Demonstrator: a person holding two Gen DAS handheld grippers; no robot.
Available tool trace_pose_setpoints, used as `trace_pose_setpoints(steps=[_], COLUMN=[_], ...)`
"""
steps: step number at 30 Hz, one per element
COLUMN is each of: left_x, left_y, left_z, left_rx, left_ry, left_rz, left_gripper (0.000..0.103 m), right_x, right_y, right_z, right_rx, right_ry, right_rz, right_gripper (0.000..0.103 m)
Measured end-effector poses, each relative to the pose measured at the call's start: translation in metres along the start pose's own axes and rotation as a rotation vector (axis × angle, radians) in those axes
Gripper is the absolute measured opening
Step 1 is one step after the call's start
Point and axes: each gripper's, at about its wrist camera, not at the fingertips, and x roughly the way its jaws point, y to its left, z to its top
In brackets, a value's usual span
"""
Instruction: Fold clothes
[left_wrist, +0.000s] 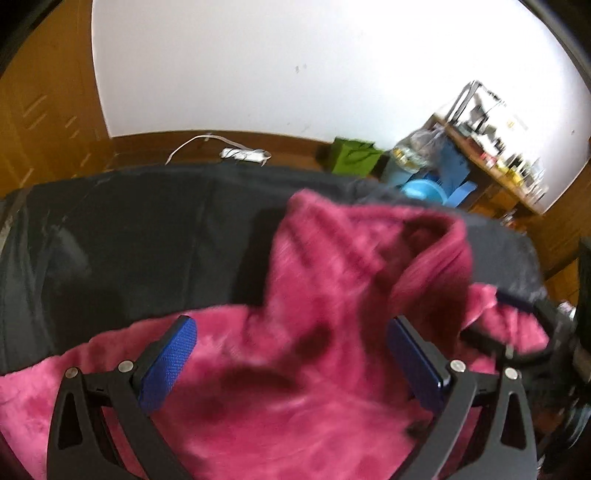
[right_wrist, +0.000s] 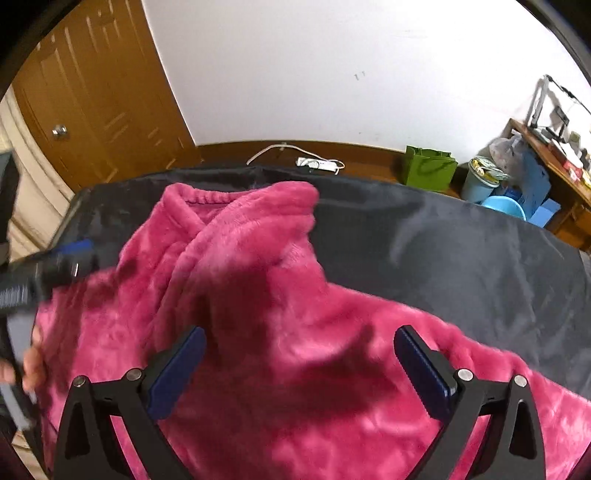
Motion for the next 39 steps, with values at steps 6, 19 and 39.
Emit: trace_pose_setpoints(steps=[6,19,39], left_x=[0.028,0.015,0.002], left_y=[0.013,0.025,0.089], left_z=[-0.011,-0.011,-0.022], left_rx=[0.010,-0.030,-0.186], left_ry=[0.041,0.004,-0.014], left_rz=[0.055,0.039,0.108], left_gripper=[0.103,0.103,0.103], right_x=[0.053,-0.005,0.019], right_y=[0.013,0.021,0.052], right_z=[0.017,0.010,0.014], right_rx=[-0.045,0.022,0.056], right_ry=[0.094,-0.076,-0.052], right_rz=[-0.073,0.124,0.189], right_gripper=[0.103,0.103,0.023])
